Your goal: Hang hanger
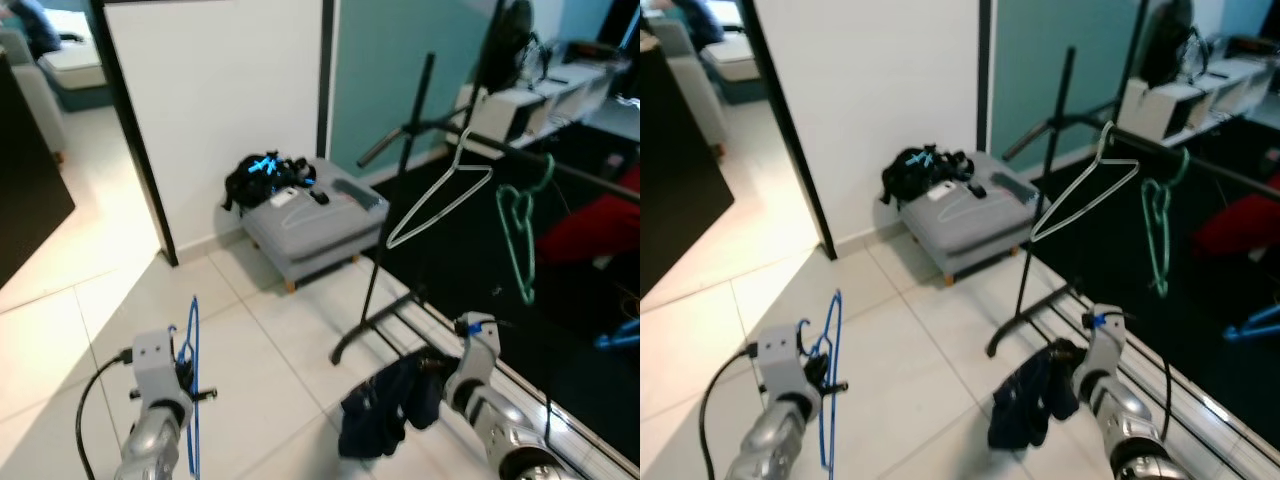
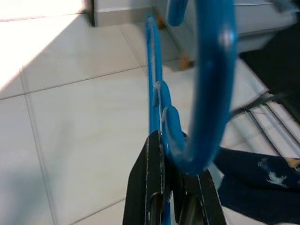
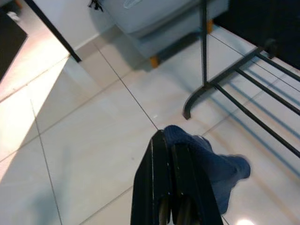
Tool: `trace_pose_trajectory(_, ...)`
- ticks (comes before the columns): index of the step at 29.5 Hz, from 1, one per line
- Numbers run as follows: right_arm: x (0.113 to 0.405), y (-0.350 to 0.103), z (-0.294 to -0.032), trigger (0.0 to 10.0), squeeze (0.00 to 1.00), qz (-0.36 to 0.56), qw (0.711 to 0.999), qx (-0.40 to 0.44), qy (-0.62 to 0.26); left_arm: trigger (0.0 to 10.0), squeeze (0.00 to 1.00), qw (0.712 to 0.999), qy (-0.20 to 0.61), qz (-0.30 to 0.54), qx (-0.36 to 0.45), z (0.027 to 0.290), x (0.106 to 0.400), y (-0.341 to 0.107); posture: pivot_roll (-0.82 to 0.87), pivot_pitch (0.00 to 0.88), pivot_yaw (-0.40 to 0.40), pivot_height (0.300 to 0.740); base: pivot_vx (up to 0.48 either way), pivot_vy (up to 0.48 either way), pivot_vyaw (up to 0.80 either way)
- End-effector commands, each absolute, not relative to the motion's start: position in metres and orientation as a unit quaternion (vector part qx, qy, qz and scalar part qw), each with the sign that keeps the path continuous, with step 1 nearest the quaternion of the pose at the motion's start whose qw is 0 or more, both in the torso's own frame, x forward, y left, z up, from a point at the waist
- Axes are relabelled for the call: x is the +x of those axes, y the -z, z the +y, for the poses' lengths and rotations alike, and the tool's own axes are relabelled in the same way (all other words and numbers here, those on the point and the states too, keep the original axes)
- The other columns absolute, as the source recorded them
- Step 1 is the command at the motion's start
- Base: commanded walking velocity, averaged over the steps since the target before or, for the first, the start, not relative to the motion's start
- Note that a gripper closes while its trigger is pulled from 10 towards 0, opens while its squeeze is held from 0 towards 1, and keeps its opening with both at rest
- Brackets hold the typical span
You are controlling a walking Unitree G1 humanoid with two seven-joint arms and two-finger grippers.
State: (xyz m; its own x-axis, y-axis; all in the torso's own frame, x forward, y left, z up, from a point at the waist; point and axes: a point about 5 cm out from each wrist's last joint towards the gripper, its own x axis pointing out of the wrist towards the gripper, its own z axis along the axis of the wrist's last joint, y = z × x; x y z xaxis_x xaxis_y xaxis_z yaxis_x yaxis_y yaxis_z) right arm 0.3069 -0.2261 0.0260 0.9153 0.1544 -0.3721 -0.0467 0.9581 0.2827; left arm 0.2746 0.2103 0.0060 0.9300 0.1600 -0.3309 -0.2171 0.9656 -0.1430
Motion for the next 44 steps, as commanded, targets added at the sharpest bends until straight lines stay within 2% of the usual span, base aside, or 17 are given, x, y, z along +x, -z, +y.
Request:
trace_pose_trajectory(1,0.308,-0.026,-0.227,10.0,0.00,0.198,0.969,0.142,-0.047,10.0,0.00,0.978,-0.101,0.158,-0.088,0.213,0.277,-0.007,-0.02,0.000,-0.060,0.740,0.000,0.000,0.77)
trace_pose_trajectory(21,0.310,-0.029,-0.227,10.0,0.00,0.197,0.968,0.141,-0.057,10.0,0.00,0.979,-0.095,0.154,-0.089,0.211,0.280,-0.006,-0.01,0.000,-0.083,0.740,0.000,0.000,0.77)
trace_pose_trajectory(30,0.301,-0.023,-0.233,10.0,0.00,0.202,0.967,0.143,-0.058,10.0,0.00,0.982,-0.097,0.134,-0.089,0.209,0.270,-0.003,0.01,0.000,-0.109,0.740,0.000,0.000,0.77)
trace_pose_trajectory(41,0.284,-0.010,-0.233,10.0,0.00,0.199,0.967,0.150,-0.060,10.0,0.00,0.986,-0.087,0.121,-0.080,0.213,0.246,0.003,0.02,0.000,-0.092,0.740,0.000,0.000,0.77)
trace_pose_trajectory(44,0.282,-0.009,-0.234,10.0,0.00,0.198,0.966,0.150,-0.063,10.0,0.00,0.986,-0.088,0.119,-0.081,0.214,0.242,0.003,0.03,0.026,-0.085,0.740,0.000,0.000,0.77)
